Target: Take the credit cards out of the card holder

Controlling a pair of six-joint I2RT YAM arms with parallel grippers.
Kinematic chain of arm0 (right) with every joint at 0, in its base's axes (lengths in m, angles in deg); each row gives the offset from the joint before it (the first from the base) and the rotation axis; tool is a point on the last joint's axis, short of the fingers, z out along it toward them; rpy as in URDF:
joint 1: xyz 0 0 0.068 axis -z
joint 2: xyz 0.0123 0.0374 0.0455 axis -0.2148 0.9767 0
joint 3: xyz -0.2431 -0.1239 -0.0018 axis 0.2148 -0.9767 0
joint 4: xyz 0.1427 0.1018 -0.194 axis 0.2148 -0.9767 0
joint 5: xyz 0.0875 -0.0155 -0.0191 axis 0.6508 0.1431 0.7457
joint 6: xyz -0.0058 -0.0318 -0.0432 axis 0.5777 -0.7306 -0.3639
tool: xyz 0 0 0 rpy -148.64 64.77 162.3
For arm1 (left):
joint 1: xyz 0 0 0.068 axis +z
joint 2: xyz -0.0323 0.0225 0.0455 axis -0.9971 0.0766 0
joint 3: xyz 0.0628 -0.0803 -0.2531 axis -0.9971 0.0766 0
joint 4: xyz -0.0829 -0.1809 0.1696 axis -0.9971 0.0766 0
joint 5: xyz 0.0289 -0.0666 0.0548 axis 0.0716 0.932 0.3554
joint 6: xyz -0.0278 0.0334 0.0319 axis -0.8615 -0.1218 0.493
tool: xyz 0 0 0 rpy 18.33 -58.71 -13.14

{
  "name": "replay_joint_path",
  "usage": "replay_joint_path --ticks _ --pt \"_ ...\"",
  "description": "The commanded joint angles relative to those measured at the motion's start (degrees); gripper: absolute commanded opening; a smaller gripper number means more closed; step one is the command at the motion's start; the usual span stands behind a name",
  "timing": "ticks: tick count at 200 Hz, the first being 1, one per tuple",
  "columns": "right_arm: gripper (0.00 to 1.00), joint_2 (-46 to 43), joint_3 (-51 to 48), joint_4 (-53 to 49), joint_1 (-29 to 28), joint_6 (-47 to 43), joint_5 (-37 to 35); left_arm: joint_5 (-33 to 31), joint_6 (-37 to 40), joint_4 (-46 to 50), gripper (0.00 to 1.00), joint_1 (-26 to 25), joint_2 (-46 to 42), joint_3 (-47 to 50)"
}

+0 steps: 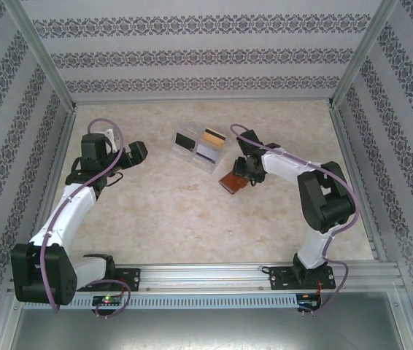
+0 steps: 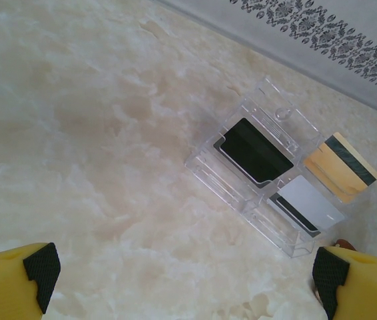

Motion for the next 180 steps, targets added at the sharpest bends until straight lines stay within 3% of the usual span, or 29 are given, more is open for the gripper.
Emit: replay_joint_path --ticks 1,73,105,125,180 --pt "0.58 -0.07 -0.55 -3.24 -3.25 0.31 -2.42 1.85 -1.36 1.81 0.99 0.25 1.17 -2.12" --pt "0.58 -8.18 -8.95 -0.45 -15.80 7.44 -0.30 4.29 -1.26 3.78 1.00 -0.52 5.77 -3.99" --pt "0.63 -15.61 -10.41 0.71 -14.45 7.97 -0.71 7.47 -2.33 4.23 1.00 -1.90 8.36 -5.13" --pt "0.65 -17.98 -12.22 2.67 -11.94 8.54 2.55 10.21 -3.30 4.41 1.00 -3.99 9.91 -5.40" --pt "0.57 -18.23 -17.34 6.27 -9.95 16.02 7.93 14.63 -7.25 7.40 0.89 -14.30 15.33 -6.84"
